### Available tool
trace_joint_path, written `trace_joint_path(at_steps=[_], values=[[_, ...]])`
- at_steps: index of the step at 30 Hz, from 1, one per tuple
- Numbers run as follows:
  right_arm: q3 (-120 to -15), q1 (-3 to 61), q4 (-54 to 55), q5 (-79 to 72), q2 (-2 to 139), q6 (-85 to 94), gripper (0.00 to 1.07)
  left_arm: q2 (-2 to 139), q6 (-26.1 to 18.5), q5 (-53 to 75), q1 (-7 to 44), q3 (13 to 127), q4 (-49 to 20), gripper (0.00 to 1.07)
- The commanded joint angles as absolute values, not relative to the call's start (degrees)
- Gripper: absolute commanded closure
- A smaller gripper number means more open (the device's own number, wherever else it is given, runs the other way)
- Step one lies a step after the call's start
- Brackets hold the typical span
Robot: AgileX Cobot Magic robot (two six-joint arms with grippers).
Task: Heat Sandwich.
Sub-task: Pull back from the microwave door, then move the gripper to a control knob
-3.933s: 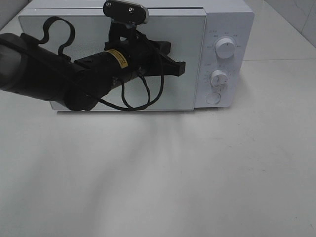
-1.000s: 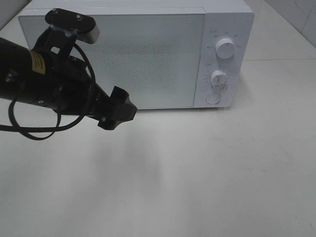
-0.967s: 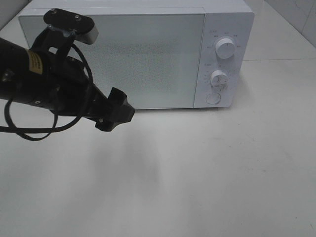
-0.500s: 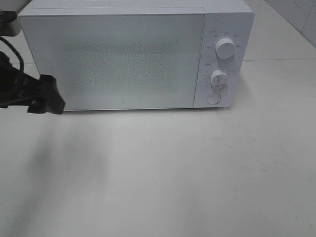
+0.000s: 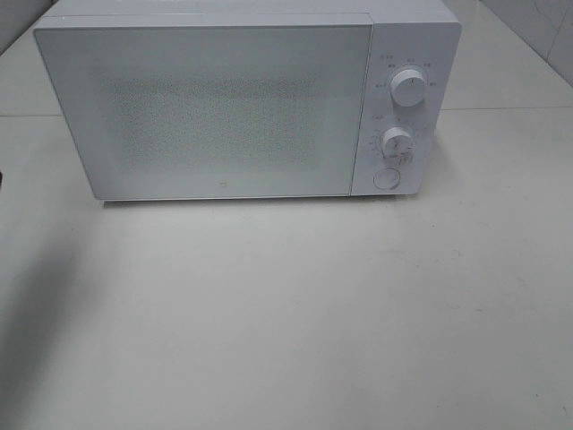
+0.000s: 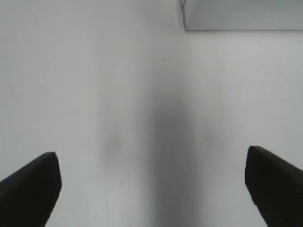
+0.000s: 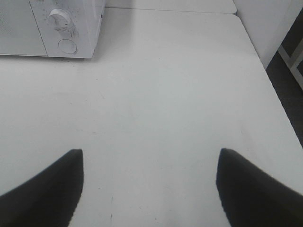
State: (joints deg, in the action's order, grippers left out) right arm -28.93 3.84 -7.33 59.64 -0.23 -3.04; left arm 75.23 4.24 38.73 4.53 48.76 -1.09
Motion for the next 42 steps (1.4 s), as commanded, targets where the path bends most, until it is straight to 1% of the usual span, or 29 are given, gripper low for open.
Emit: trace_joint_path(at_steps=[1, 4, 10, 15, 18, 24, 28, 33, 35, 38, 40, 42], values=[[-28.9, 3.4, -7.2, 59.2, -1.8, -2.8, 0.32, 73.9, 1.9, 41.4, 1.4, 48.6, -1.9, 0.03], [-28.9, 3.4, -7.2, 59.2, -1.8, -2.8, 0.32, 71.4, -1.0, 45.1, -0.6, 48.6, -3.8, 0.03], [-28.9, 3.4, -7.2, 59.2, -1.8, -2.8, 0.32, 66.4, -1.1, 48.3, -1.3, 48.2, -4.2, 0.03], [-28.9, 3.4, -7.2, 59.2, -1.8, -2.8, 0.32, 60.7, -1.3, 49.6, -1.3, 44.7, -4.4, 0.03], [-28.9, 3.4, -7.2, 59.2, -1.8, -2.8, 0.32, 54.6, -1.3, 51.3, -1.3, 41.1, -5.2, 0.03], [-28.9, 3.4, -7.2, 59.2, -1.8, -2.8, 0.32, 47.6, -1.3, 54.1, -1.3, 37.4, -5.3, 0.03], [-28.9, 3.4, -7.2, 59.2, -1.8, -2.8, 0.32, 37.3, -1.3, 56.8, -1.3, 33.7, -5.2, 0.03], [-28.9, 3.4, -7.2, 59.2, -1.8, -2.8, 0.32, 31.7, -1.3, 58.2, -1.3, 32.4, -5.2, 0.03], [-28.9, 3.4, -7.2, 59.2, -1.8, -2.8, 0.32, 26.9, -1.3, 60.3, -1.3, 32.0, -5.1, 0.03], [-28.9, 3.4, -7.2, 59.2, -1.8, -2.8, 0.32, 24.1, -1.7, 62.1, -1.3, 32.0, -5.0, 0.03], [-28.9, 3.4, -7.2, 59.2, -1.8, -2.8, 0.32, 20.1, -3.7, 64.6, -1.3, 31.3, -5.0, 0.03], [-28.9, 3.4, -7.2, 59.2, -1.8, -2.8, 0.32, 16.3, -4.1, 65.4, -1.3, 30.8, -5.4, 0.03]])
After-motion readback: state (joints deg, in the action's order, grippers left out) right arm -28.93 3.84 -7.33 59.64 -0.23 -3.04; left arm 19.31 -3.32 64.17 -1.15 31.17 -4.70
